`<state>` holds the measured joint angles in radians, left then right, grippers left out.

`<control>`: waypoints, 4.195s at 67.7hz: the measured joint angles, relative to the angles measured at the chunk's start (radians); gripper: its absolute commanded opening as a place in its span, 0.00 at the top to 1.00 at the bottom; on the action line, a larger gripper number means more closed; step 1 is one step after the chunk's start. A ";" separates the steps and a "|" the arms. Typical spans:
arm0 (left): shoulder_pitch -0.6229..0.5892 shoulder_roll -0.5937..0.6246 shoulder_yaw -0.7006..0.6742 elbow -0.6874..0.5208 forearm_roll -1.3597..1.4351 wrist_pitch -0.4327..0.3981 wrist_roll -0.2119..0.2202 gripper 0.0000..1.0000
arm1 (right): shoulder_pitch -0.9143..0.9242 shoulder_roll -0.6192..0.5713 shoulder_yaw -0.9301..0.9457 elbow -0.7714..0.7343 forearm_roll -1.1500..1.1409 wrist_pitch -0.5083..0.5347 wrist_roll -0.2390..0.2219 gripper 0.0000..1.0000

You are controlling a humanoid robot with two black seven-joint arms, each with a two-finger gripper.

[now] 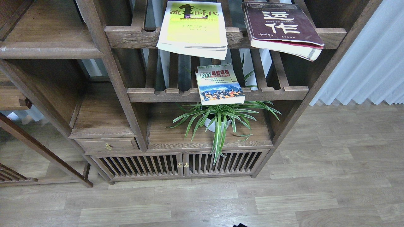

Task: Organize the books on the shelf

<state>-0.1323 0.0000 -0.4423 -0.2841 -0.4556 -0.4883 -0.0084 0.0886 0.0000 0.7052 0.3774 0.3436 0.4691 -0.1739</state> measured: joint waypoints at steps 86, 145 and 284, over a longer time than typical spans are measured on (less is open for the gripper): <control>-0.115 0.000 -0.022 -0.034 -0.005 0.000 -0.002 0.01 | 0.162 -0.037 0.251 0.075 0.017 0.020 -0.006 0.01; -0.104 0.000 -0.024 -0.052 -0.003 0.000 -0.001 0.01 | 0.152 -0.095 0.283 0.460 0.021 0.019 -0.008 0.03; -0.084 0.000 -0.024 -0.052 -0.005 0.000 -0.002 0.01 | 0.476 0.000 0.283 0.201 -0.006 -0.132 -0.008 0.35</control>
<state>-0.2162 0.0000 -0.4663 -0.3365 -0.4603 -0.4887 -0.0108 0.5642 0.0000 0.9877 0.5785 0.3374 0.3367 -0.1819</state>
